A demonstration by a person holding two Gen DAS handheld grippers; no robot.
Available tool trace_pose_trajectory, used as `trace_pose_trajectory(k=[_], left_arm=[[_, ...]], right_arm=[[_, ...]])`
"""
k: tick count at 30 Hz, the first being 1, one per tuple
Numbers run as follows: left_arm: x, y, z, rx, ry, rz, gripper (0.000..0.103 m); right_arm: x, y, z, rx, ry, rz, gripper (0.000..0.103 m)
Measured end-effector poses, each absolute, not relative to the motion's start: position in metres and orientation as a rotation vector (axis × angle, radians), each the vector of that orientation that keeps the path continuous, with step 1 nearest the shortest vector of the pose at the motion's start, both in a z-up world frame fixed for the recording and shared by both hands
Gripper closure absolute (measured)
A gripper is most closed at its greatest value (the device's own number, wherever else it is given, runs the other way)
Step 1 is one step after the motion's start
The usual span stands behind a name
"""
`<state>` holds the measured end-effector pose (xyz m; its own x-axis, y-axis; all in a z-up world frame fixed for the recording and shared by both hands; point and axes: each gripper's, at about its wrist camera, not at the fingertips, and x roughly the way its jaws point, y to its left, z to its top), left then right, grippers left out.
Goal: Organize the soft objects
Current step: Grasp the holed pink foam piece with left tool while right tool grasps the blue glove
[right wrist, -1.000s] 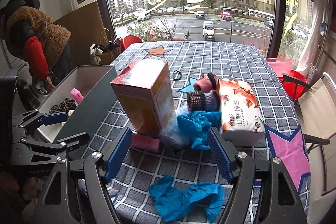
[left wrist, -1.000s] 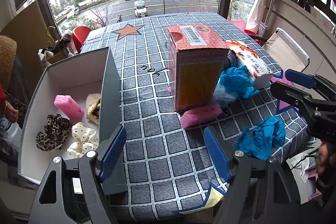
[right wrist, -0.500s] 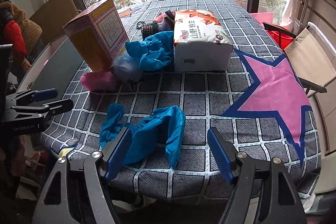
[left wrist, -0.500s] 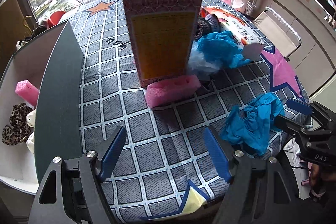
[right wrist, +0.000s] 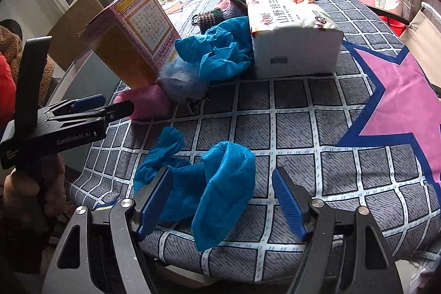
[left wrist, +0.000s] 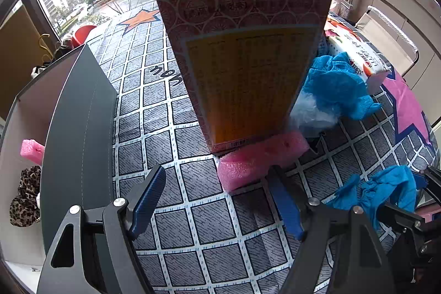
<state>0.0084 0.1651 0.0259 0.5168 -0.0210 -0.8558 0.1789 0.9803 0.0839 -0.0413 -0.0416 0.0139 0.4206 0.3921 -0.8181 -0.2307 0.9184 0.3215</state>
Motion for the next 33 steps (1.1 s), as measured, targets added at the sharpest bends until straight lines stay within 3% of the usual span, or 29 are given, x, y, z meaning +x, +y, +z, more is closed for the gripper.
trace_pose_trajectory(k=[12, 24, 25, 26, 28, 31, 33], left_arm=[[-0.018, 0.136, 0.020, 0.262, 0.983, -0.443, 0.024], [-0.002, 0.147, 0.017, 0.275, 1.020, -0.376, 0.024], [0.000, 0.149, 0.019, 0.273, 1.021, -0.367, 0.024], [0.000, 0.151, 0.020, 0.272, 1.019, -0.357, 0.024], [-0.008, 0.152, 0.021, 0.264, 1.017, -0.346, 0.024], [-0.012, 0.155, 0.018, 0.254, 1.024, -0.347, 0.024], [-0.013, 0.156, 0.017, 0.248, 1.021, -0.346, 0.024]], right_arm=[[-0.047, -0.032, 0.016, 0.097, 1.049, 0.417, 0.028], [-0.056, -0.012, 0.016, 0.028, 1.049, 0.524, 0.028], [-0.057, -0.009, 0.016, 0.022, 1.049, 0.538, 0.022], [-0.057, -0.005, 0.016, 0.015, 1.047, 0.547, 0.009], [-0.057, 0.001, 0.015, -0.009, 1.031, 0.547, 0.004], [-0.055, 0.011, 0.010, -0.051, 1.006, 0.538, 0.004], [-0.049, 0.018, 0.001, -0.116, 1.013, 0.493, 0.013]])
